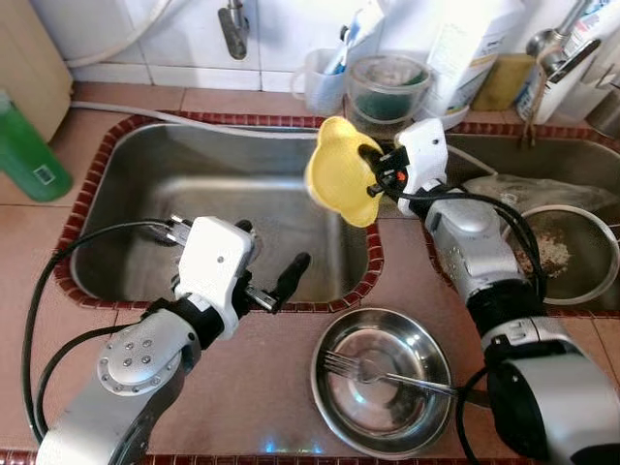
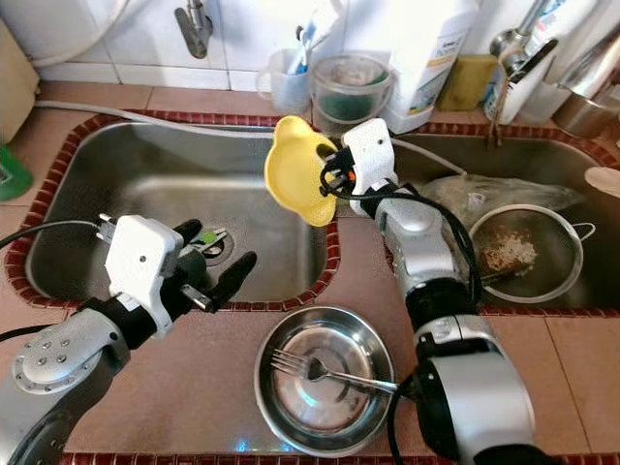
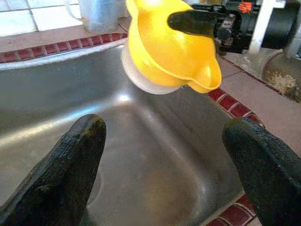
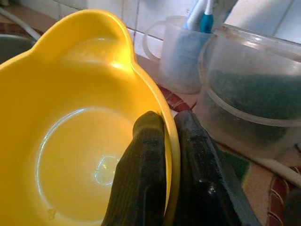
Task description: Kitchen organization
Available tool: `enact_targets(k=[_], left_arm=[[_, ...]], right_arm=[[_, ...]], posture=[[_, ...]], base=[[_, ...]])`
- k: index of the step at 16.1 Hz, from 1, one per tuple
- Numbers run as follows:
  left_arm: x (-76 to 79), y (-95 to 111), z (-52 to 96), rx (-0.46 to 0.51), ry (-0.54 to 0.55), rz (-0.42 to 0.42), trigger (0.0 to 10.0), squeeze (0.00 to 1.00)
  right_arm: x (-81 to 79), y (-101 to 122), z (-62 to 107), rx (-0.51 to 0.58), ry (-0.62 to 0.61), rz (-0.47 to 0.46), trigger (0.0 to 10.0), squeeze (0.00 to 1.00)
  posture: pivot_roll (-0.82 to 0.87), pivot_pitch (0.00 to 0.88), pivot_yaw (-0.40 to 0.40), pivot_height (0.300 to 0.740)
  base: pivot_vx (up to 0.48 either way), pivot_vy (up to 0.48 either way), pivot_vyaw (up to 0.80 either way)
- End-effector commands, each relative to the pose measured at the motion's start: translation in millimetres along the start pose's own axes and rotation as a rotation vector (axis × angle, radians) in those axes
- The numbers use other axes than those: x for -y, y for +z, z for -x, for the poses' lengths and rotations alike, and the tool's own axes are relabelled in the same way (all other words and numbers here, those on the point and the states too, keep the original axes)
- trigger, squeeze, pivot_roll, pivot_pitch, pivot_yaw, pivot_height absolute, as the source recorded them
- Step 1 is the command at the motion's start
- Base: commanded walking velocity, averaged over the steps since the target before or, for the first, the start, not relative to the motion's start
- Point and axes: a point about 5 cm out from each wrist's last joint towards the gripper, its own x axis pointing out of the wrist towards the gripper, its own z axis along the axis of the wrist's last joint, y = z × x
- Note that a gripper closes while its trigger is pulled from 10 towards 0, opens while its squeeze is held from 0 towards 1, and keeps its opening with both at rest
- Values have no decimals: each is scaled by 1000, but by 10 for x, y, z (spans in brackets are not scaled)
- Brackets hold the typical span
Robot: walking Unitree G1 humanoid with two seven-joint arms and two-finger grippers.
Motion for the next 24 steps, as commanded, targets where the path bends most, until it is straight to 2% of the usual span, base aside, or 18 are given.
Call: enact_targets(k=[1, 7, 14, 17, 20, 22, 24], left_arm=[[10, 14, 10, 1, -17, 4, 10000, 0], [-13, 11, 7, -4, -29, 0, 10000, 0], [-31, 20, -19, -1, -43, -4, 10000, 0], [-31, 18, -31, 0, -49, -4, 10000, 0], [-39, 23, -45, 0, -51, -5, 10000, 0], [-33, 28, -52, 3, -56, -4, 10000, 0], [-34, 31, -62, 6, -55, -5, 10000, 0]], right_arm=[[96, -129, 93, -53, -80, 2, 10000, 0], [325, -129, 264, -64, -237, 48, 10000, 0], [285, 99, 448, 51, -223, 81, 10000, 0], [291, 267, 509, 105, -219, 88, 10000, 0], [311, 455, 501, 168, -211, 76, 10000, 0], [292, 598, 419, 244, -164, 26, 10000, 0], [259, 603, 299, 246, -114, -3, 10000, 0]], posture=[[48, 275, -30, 740], [41, 271, -12, 740], [29, 265, -1, 740], [23, 265, 5, 740], [21, 263, 7, 740], [21, 259, 7, 740], [24, 258, 4, 740]], base=[[0, 0, 0], [0, 0, 0], [0, 0, 0], [0, 0, 0], [0, 0, 0], [0, 0, 0], [0, 0, 0]])
